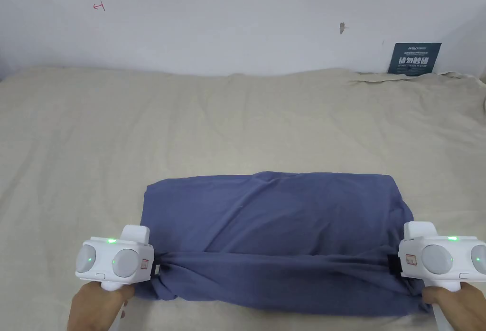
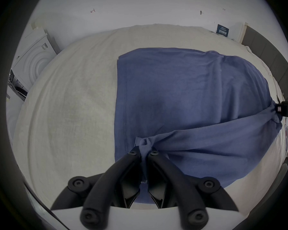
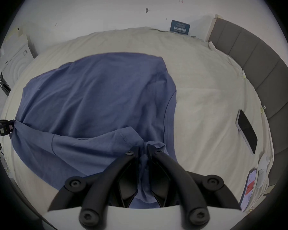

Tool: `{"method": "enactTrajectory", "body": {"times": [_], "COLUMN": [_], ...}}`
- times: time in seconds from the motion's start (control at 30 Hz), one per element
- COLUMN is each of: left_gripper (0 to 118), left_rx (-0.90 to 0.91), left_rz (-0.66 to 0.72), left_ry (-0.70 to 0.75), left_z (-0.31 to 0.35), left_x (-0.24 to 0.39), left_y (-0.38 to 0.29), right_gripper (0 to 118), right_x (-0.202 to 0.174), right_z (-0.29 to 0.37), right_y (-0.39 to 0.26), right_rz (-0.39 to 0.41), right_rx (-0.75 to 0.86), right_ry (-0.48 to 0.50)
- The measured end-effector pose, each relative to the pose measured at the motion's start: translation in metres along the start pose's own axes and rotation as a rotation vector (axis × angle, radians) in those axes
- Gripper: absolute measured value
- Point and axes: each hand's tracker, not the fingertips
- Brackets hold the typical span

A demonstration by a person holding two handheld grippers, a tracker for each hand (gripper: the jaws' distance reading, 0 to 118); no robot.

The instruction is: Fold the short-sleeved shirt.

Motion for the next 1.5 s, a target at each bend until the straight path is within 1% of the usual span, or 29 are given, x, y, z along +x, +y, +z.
{"method": "enactTrajectory", "body": {"times": [0.07,0.13,0.17,0.2,0.23,0.27,0.3,0.33,0.37,0.4,0.53,0.63,0.67,0.7,0.73,0.8,0.83,0.87,0.9,0.93,0.97,1.0,1.03,1.07,1.17,1.37,1.47,1.5], "left_gripper": [7,17,31,48,70,94,106,112,113,113,113,113,111,107,99,87,74,36,14,4,1,0,0,0,0,0,0,6], "left_rx": [-0.008,-0.018,-0.019,-0.017,-0.010,0.002,0.022,0.035,0.081,0.112,0.205,0.271,0.289,0.302,0.326,0.396,0.432,0.450,0.446,0.445,0.454,0.458,0.458,0.437,0.384,0.295,0.169,0.125], "left_rz": [0.002,0.011,0.019,0.024,0.024,0.027,0.039,0.047,0.072,0.082,0.094,0.093,0.090,0.088,0.094,0.091,0.090,0.091,0.097,0.105,0.108,0.107,0.104,0.097,0.099,0.103,0.126,0.120], "left_ry": [0.000,-0.012,-0.003,0.010,0.016,0.013,0.010,0.010,0.002,-0.004,-0.014,-0.009,-0.017,-0.023,-0.019,-0.035,-0.059,-0.079,-0.087,-0.076,-0.072,-0.069,-0.065,-0.067,-0.078,-0.060,-0.060,-0.062], "left_z": [0.002,0.005,0.008,0.012,0.017,0.022,0.027,0.034,0.043,0.051,0.086,0.109,0.116,0.123,0.130,0.140,0.146,0.150,0.154,0.157,0.159,0.162,0.163,0.163,0.158,0.135,0.110,0.101], "left_x": [-0.001,-0.002,-0.001,0.000,-0.001,-0.002,-0.002,-0.002,-0.003,-0.003,-0.003,0.000,0.000,0.001,0.002,0.002,0.002,0.002,0.003,0.004,0.006,0.006,0.008,0.008,0.009,0.001,-0.007,-0.010], "left_y": [0.004,0.007,0.008,0.009,0.009,0.009,0.011,0.012,0.014,0.015,0.018,0.015,0.013,0.009,0.006,-0.004,-0.011,-0.016,-0.021,-0.026,-0.032,-0.037,-0.041,-0.044,-0.054,-0.059,-0.049,-0.045], "right_gripper": [8,9,14,20,32,52,68,80,89,89,90,95,96,96,95,95,93,80,59,23,0,0,0,0,0,0,0,0], "right_x": [-0.001,-0.003,-0.003,-0.003,-0.003,-0.003,-0.003,-0.002,-0.002,-0.001,0.001,0.002,0.001,0.001,0.000,-0.001,-0.002,-0.002,-0.004,-0.006,-0.007,-0.008,-0.010,-0.011,-0.017,-0.016,-0.012,-0.012], "right_z": [0.000,0.007,0.011,0.016,0.022,0.030,0.038,0.046,0.056,0.066,0.110,0.143,0.152,0.161,0.169,0.183,0.189,0.194,0.199,0.201,0.207,0.210,0.213,0.214,0.217,0.214,0.208,0.207], "right_y": [-0.004,-0.006,-0.006,-0.005,-0.005,-0.004,-0.003,-0.002,0.000,0.001,0.001,-0.006,-0.008,-0.012,-0.016,-0.025,-0.031,-0.036,-0.041,-0.045,-0.050,-0.056,-0.062,-0.065,-0.072,-0.073,-0.072,-0.072], "right_rz": [-0.006,-0.005,-0.007,-0.011,-0.016,-0.023,-0.030,-0.035,-0.038,-0.046,-0.097,-0.122,-0.130,-0.131,-0.134,-0.135,-0.140,-0.135,-0.124,-0.117,-0.108,-0.105,-0.103,-0.106,-0.069,-0.074,-0.086,-0.090], "right_rx": [-0.003,0.005,0.013,0.027,0.041,0.063,0.092,0.116,0.149,0.177,0.301,0.396,0.424,0.441,0.465,0.507,0.528,0.542,0.567,0.576,0.625,0.604,0.608,0.611,0.618,0.602,0.582,0.578], "right_ry": [-0.005,-0.009,-0.014,-0.010,-0.007,0.001,0.009,0.022,0.038,0.045,0.086,0.113,0.118,0.116,0.120,0.116,0.112,0.111,0.104,0.089,0.060,0.105,0.127,0.116,0.089,0.104,0.107,0.111]}}
